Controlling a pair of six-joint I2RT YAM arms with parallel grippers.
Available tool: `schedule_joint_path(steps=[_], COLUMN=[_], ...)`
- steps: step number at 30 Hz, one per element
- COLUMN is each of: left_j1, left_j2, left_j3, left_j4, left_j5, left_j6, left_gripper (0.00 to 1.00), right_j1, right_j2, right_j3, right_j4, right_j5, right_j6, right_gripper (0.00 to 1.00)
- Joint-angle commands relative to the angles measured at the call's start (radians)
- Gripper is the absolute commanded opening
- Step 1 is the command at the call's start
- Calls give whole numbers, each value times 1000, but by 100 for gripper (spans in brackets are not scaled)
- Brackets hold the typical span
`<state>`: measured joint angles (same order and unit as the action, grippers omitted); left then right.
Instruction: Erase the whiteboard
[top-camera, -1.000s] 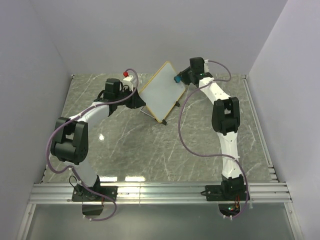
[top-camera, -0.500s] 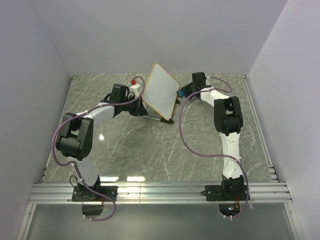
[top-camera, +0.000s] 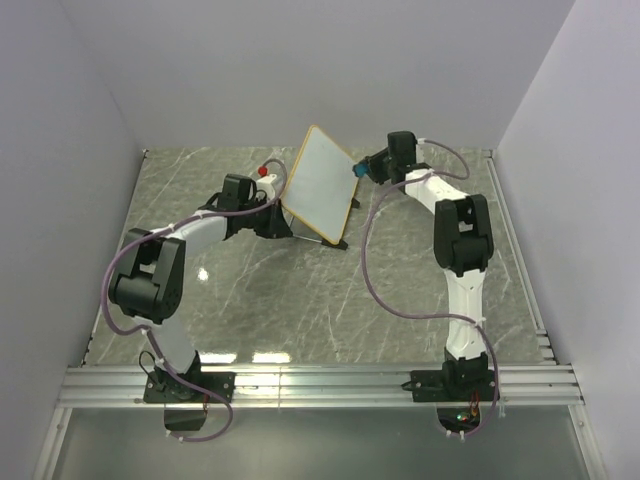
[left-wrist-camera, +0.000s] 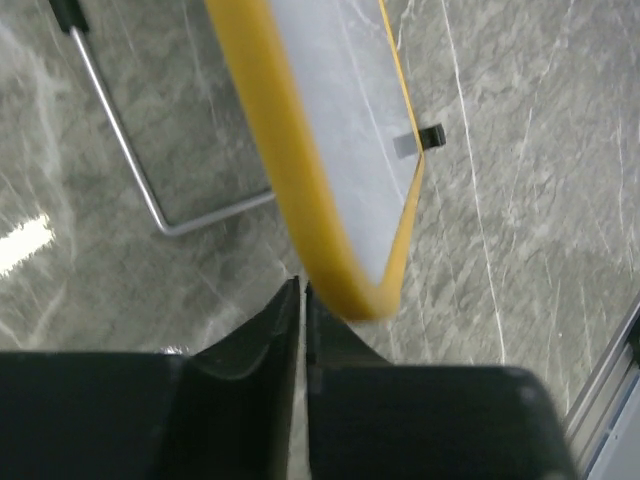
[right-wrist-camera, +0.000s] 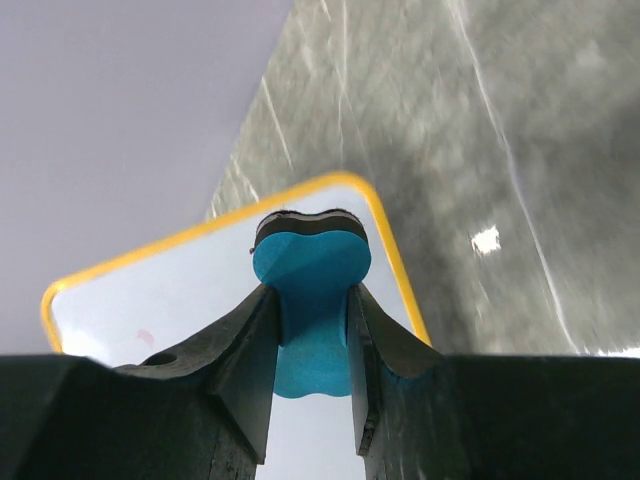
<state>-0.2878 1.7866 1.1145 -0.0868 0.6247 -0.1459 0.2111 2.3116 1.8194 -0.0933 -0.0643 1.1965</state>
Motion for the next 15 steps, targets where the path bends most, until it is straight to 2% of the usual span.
schedule_joint_path(steps=[1, 2, 4, 5, 7, 9, 12, 15], left_j1=[2, 9, 18, 35, 56, 123, 225, 283], left_j2=[-90, -104, -151, -188, -229, -306, -420, -397], left_j3=[-34, -44, -77, -93, -130, -168, -235, -213], left_j4=[18, 21, 30, 33, 33, 41, 155, 240], left_j5=[-11, -3, 19, 23, 42, 73, 119, 208], left_j6=[-14, -18, -43, -49, -70, -96, -188, -267], left_gripper=[15, 25, 35, 44, 48, 53, 62, 61], right_j1=[-10, -15, -22, -26, -30, -35, -41, -42], right_j2=[-150, -190, -243, -259, -288, -323, -365, -400], right_j3=[-90, -139, -184, -216, -248, -287, -334, -368], right_j4=[52, 59, 67, 67, 70, 67, 70, 61], right_j5=[24, 26, 27, 31, 31, 31, 27, 21], right_j6=[6, 6, -8, -14, -29, -43, -60, -74], right_gripper=[0, 0, 0, 0, 0, 0, 0, 0])
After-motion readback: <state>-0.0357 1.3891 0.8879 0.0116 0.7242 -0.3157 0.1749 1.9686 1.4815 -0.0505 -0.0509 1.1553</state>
